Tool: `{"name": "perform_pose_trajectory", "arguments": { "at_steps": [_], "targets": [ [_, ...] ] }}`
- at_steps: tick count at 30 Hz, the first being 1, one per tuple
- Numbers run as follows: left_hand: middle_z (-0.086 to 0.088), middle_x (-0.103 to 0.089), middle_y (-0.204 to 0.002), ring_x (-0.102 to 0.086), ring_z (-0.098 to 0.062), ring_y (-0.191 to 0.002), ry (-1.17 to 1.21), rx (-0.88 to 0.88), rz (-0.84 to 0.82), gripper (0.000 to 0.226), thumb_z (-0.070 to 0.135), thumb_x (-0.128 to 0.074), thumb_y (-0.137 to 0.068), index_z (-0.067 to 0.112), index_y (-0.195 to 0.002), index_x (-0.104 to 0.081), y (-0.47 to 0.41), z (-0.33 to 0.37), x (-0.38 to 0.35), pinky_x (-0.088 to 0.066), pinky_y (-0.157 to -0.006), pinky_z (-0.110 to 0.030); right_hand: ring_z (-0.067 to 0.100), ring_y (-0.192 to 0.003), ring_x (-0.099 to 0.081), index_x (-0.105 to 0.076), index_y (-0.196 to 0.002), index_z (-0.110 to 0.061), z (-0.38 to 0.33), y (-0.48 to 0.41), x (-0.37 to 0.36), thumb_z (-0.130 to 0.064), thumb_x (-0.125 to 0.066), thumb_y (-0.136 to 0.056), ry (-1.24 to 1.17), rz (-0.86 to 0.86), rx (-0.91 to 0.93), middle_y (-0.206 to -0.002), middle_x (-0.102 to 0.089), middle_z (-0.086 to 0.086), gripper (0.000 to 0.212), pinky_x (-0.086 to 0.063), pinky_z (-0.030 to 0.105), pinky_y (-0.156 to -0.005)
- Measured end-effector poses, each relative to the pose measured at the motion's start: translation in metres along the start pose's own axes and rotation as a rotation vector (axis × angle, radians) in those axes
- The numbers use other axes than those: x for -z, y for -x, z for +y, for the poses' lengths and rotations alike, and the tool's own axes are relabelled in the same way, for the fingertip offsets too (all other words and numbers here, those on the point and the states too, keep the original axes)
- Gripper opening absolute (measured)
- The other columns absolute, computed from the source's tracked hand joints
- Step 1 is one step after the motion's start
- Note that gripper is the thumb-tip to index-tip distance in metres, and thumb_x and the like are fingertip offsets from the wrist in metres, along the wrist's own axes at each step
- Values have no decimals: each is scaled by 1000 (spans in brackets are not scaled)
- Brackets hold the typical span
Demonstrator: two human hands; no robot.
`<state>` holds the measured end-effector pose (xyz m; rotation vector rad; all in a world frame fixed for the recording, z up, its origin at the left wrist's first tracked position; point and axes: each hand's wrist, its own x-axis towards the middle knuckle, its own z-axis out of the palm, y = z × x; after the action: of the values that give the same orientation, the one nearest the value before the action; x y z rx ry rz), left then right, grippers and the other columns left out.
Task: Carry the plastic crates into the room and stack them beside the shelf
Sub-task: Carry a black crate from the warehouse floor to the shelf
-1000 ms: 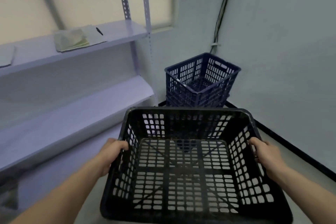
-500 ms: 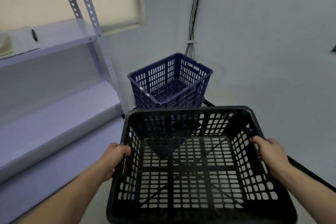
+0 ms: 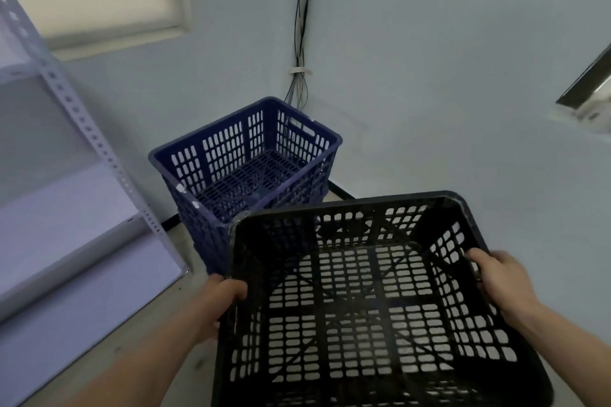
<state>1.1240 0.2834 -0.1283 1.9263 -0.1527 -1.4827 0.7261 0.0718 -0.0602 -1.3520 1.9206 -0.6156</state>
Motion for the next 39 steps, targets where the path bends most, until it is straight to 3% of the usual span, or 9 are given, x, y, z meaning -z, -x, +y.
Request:
{"name": "perform_pose_trajectory", "arguments": {
  "at_steps": [2, 5, 9, 13, 18, 20, 25, 30, 39],
  "targets": [
    [-26, -64, -98, -68, -42, -92, 17, 15, 28, 49, 12, -65, -65, 6, -112, -56, 2, 10, -17, -59, -75, -59, 36, -74, -69, -69, -91, -14, -5, -17, 0, -56, -63, -63, 7, -1, 1, -77, -73, 10, 51, -58, 54, -80],
    [-19, -60, -94, -62, -34, -82, 38, 11, 106, 21, 3, -56, -84, 11, -102, -50, 3, 12, -37, -57, -68, -44, 33, -81, -71, -69, -100, -17, -15, -42, -3, -52, -65, -67, 30, -31, 7, -88, -75, 8, 49, -59, 51, -84],
    [-21, -61, -106, -63, -35, -88, 70, 26, 194, 30, 5, -56, -85, 9, -112, -46, -3, 15, -60, -53, -59, -36, 33, -88, -71, -67, -108, -18, -11, -97, -17, -57, -64, -65, 60, -83, 53, -96, -75, 8, 58, -58, 52, -88],
    [-19, -63, -98, -64, -33, -81, 111, 26, 276, 32, 5, -55, -83, 12, -113, -46, -4, 18, -93, -54, -55, -36, 33, -87, -71, -66, -108, -18, -14, -153, -30, -53, -67, -68, 36, -164, 80, -94, -74, 7, 53, -59, 55, -88],
    [-21, -62, -96, -62, -34, -78, 204, 52, 413, 30, 5, -55, -82, 12, -110, -48, 1, 18, -144, -58, -73, -54, 35, -90, -70, -64, -111, -13, -24, -204, -28, -43, -71, -79, 64, -299, 165, -96, -72, 9, 45, -57, 56, -89],
    [-23, -62, -102, -63, -35, -82, 234, 74, 446, 35, 7, -57, -79, 12, -114, -49, 5, 14, -162, -58, -72, -57, 34, -87, -70, -65, -108, -13, -32, -220, -27, -37, -69, -83, 96, -342, 214, -94, -72, 8, 36, -58, 53, -88],
    [-21, -64, -104, -66, -36, -86, 350, 110, 487, 36, 7, -57, -79, 12, -114, -50, 20, 0, -194, -60, -71, -56, 34, -82, -69, -67, -104, -12, -44, -251, -35, -45, -68, -75, 162, -444, 290, -92, -73, 12, 44, -59, 52, -82],
    [-18, -64, -101, -64, -31, -80, 438, 138, 506, 44, 8, -58, -76, 12, -119, -49, 20, -24, -207, -59, -68, -49, 38, -88, -70, -62, -85, -23, -48, -251, -47, -33, -70, -85, 208, -507, 327, -91, -73, 9, 12, -57, 59, -89],
    [-17, -63, -109, -65, -30, -88, 507, 157, 530, 49, 4, -57, -79, 11, -126, -45, -23, -61, -222, -57, -64, -40, 39, -93, -71, -63, -118, -14, 21, -314, -114, -59, -66, -63, 260, -580, 275, -104, -72, 14, 71, -59, 61, -87]
  ]
}}
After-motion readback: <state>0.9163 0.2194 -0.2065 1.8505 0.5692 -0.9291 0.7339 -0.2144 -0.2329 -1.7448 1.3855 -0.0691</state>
